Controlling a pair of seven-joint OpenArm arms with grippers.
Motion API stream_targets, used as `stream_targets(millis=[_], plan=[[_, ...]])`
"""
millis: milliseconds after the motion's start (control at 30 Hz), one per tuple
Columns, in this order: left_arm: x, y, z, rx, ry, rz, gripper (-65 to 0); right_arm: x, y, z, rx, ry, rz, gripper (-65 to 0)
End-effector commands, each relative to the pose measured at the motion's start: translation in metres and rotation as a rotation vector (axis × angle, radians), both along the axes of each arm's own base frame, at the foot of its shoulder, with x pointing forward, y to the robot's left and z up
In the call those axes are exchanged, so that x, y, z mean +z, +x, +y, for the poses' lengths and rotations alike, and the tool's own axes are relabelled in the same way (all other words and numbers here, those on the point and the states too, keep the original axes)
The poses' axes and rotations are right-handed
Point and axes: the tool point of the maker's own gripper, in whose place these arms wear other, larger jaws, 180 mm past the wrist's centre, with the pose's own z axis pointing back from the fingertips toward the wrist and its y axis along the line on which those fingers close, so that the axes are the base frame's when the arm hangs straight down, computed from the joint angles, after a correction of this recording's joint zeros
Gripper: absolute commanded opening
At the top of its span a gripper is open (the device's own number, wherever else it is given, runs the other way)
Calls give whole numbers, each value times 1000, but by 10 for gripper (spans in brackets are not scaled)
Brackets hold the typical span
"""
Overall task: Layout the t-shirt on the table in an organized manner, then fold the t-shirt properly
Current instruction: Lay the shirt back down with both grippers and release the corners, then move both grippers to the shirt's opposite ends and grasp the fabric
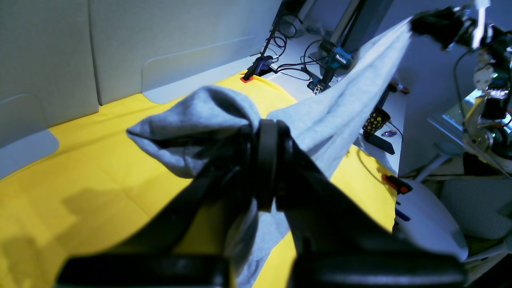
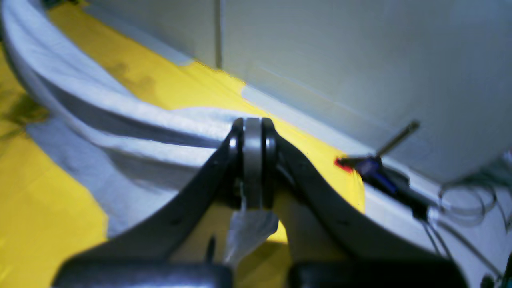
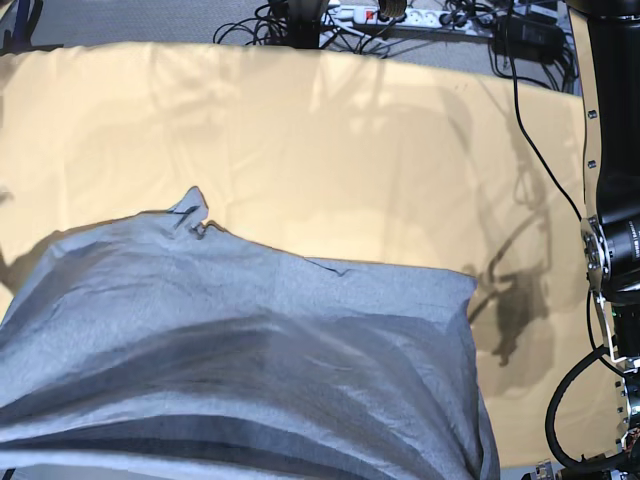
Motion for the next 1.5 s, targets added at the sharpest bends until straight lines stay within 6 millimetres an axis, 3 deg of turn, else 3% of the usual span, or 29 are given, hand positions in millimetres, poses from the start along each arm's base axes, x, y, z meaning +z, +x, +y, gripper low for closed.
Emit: stream_targets(millis=[0, 233, 467, 667, 867, 900, 933, 1033, 1067, 1133, 1267, 1367, 1467], plan=[[37, -3, 0, -7, -39, -91, -650, 11, 2, 1, -1, 9, -56, -650], [17, 15, 13, 107, 88, -75, -650, -66, 36, 18, -62, -37, 12, -650], [-47, 40, 35, 278, 186, -30, -650, -117, 55, 38, -103, -76, 55, -650], [-89, 47, 50, 357, 279, -6, -650, -148, 62, 51, -143, -81, 88, -650], [-96, 59, 65, 468, 284, -24, -650, -136, 75, 37, -252, -101, -9, -650], [-92, 65, 72, 522, 274, -36, -608, -132, 77, 31, -286, -110, -34, -650], [-87, 71, 79, 575, 263, -45, -508, -128, 78, 26, -314, -116, -58, -604], [-86, 82, 105, 740, 268, 4, -181, -118, 81, 13, -395, -106, -97, -329], [-87, 84, 114, 793, 271, 27, -151, -115, 81, 8, -427, -90, -104, -257], [-88, 86, 124, 851, 282, 46, -156, -108, 82, -1, -486, -57, -120, -205], [-92, 83, 123, 829, 325, 63, -156, -93, 85, -3, -499, -46, -147, -206], [-100, 74, 111, 722, 383, 90, -156, -84, 86, 2, -464, -33, -119, -208], [-96, 57, 90, 541, 348, 94, -158, -87, 83, 16, -381, 8, -38, -218]])
